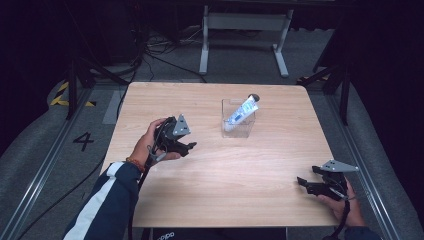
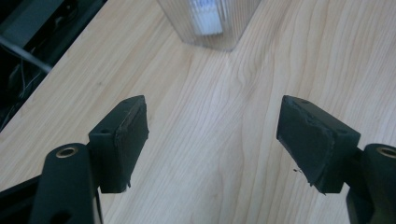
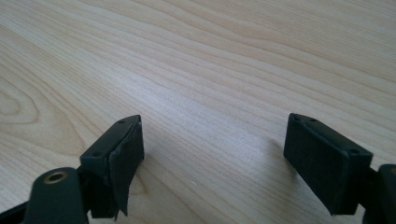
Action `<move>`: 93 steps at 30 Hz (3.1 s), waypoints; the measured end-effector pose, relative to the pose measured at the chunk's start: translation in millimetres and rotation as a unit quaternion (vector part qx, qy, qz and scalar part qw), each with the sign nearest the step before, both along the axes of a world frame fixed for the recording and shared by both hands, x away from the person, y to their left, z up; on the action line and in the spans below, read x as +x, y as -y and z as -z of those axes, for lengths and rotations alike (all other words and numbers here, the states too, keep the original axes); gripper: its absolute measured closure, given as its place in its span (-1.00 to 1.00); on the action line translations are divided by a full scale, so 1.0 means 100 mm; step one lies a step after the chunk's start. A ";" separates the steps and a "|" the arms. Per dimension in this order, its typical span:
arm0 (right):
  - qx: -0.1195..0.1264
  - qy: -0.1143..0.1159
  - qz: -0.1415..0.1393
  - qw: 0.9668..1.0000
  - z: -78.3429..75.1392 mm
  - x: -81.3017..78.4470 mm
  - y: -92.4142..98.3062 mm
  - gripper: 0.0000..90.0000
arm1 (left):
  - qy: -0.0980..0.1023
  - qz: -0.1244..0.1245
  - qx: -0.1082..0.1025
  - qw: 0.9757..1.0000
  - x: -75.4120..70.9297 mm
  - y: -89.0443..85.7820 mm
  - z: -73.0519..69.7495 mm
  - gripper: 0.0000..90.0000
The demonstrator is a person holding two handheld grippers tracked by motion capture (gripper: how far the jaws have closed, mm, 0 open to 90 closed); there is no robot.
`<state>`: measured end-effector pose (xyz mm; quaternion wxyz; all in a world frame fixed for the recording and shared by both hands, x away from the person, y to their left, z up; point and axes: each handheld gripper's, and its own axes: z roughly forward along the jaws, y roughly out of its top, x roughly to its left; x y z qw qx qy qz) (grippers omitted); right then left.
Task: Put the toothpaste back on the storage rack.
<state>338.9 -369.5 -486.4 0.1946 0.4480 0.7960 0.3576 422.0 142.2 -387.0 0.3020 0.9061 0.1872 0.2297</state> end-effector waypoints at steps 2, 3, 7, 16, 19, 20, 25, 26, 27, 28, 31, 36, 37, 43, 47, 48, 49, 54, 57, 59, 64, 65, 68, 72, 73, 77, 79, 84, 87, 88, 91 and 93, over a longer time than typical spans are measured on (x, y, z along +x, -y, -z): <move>0.000 0.000 0.000 1.000 0.00 0.00 0.00 -0.55 | -0.002 -0.001 0.005 1.000 -0.04 -0.04 0.04 -0.45; 0.000 0.000 0.000 1.000 0.00 0.00 0.00 -0.55 | -0.003 0.000 0.006 1.000 -0.05 -0.06 0.05 -0.46; 0.000 0.000 0.000 1.000 0.00 0.00 0.00 -0.55 | -0.003 -0.008 0.016 1.000 -0.12 -0.14 0.12 -0.48; 0.000 0.000 0.000 1.000 0.00 0.00 0.00 -0.55 | -0.007 -0.018 0.021 1.000 -0.29 -0.33 0.26 -0.50; 0.000 0.000 0.000 1.000 0.00 0.00 0.00 -0.55 | -0.008 -0.024 0.031 0.999 -0.35 -0.40 0.33 -0.50; -0.001 0.000 0.000 1.000 0.00 0.00 0.00 -0.55 | -0.008 -0.025 0.036 0.999 -0.37 -0.42 0.36 -0.50; -0.001 0.000 0.000 1.000 0.00 0.00 0.00 -0.55 | -0.011 -0.032 0.035 0.999 -0.46 -0.55 0.44 -0.51; -0.001 0.000 0.000 1.000 0.00 0.00 0.00 -0.55 | -0.011 -0.035 0.035 0.999 -0.48 -0.58 0.47 -0.51; -0.001 0.000 0.001 1.000 0.00 0.00 0.00 -0.55 | -0.014 -0.038 0.036 0.999 -0.50 -0.61 0.48 -0.51; -0.001 0.000 0.001 1.000 0.00 0.00 0.00 -0.55 | -0.016 -0.041 0.035 0.998 -0.51 -0.63 0.50 -0.51; -0.001 0.000 0.001 1.000 0.00 0.00 0.00 -0.55 | -0.020 -0.049 0.033 0.998 -0.56 -0.73 0.55 -0.51; -0.001 0.000 0.001 1.000 0.00 -0.01 0.00 -0.55 | -0.025 -0.064 0.021 0.997 -0.65 -0.88 0.64 -0.51; 0.000 0.000 0.001 1.000 0.00 -0.01 0.00 -0.55 | -0.028 -0.065 0.018 0.997 -0.66 -0.91 0.65 -0.51; 0.000 0.000 0.001 1.000 0.00 -0.01 0.00 -0.55 | -0.036 -0.081 0.007 0.996 -0.77 -1.10 0.73 -0.53; 0.000 0.000 0.001 1.000 0.00 -0.01 0.00 -0.55 | -0.043 -0.097 0.006 0.994 -0.84 -1.22 0.77 -0.54; 0.000 0.000 0.002 1.000 0.00 -0.01 0.00 -0.55 | -0.045 -0.100 -0.003 0.994 -0.86 -1.26 0.78 -0.55; 0.000 0.000 0.001 1.000 0.00 -0.01 0.00 -0.55 | -0.047 -0.102 -0.005 0.994 -0.88 -1.29 0.78 -0.55; 0.000 0.000 0.002 1.000 0.00 -0.01 0.00 -0.55 | -0.058 -0.116 -0.025 0.991 -0.96 -1.42 0.82 -0.56; 0.000 0.000 0.002 1.000 0.00 -0.01 0.00 -0.55 | -0.069 -0.126 -0.054 0.988 -1.01 -1.50 0.87 -0.57; 0.000 0.000 0.002 1.000 0.00 -0.01 0.00 -0.55 | -0.076 -0.133 -0.070 0.986 -1.01 -1.55 0.89 -0.57; 0.000 0.000 0.002 1.000 0.00 -0.01 0.00 -0.55 | -0.096 -0.161 -0.112 0.976 -1.02 -1.65 0.95 -0.58; 0.000 0.000 0.002 1.000 0.00 -0.01 0.00 -0.55 | -0.095 -0.163 -0.110 0.976 -1.02 -1.66 0.94 -0.58; 0.000 0.000 0.002 1.000 0.00 -0.01 0.00 -0.55 | -0.104 -0.174 -0.117 0.972 -1.03 -1.67 0.95 -0.58; 0.000 0.000 0.001 1.000 0.00 -0.01 0.00 -0.55 | -0.106 -0.175 -0.117 0.972 -1.03 -1.67 0.95 -0.59; 0.000 0.000 0.001 1.000 0.00 -0.01 0.00 -0.55 | -0.105 -0.175 -0.117 0.972 -1.03 -1.67 0.95 -0.60; 0.000 0.000 0.001 1.000 0.00 -0.01 0.00 -0.55 | -0.103 -0.175 -0.117 0.972 -1.02 -1.66 0.95 -0.63; 0.000 0.000 0.001 1.000 0.00 -0.01 0.00 -0.55 | -0.105 -0.172 -0.113 0.973 -1.02 -1.66 0.95 -0.65; 0.000 0.000 0.001 1.000 0.00 -0.01 0.00 -0.55 | -0.107 -0.173 -0.116 0.972 -1.02 -1.66 0.95 -0.66; -0.001 0.000 -0.001 1.000 0.00 -0.01 0.00 -0.55 | -0.108 -0.178 -0.116 0.971 -1.02 -1.65 0.95 -0.67; -0.001 0.000 0.000 1.000 0.00 -0.01 0.00 -0.55 | -0.108 -0.179 -0.116 0.971 -1.02 -1.65 0.95 -0.68; 0.000 0.000 0.001 1.000 0.00 -0.01 0.00 -0.55 | -0.107 -0.179 -0.116 0.971 -1.01 -1.65 0.95 -0.68; 0.000 0.000 0.001 1.000 0.00 -0.01 0.00 -0.55 | -0.108 -0.179 -0.116 0.971 -1.01 -1.65 0.95 -0.68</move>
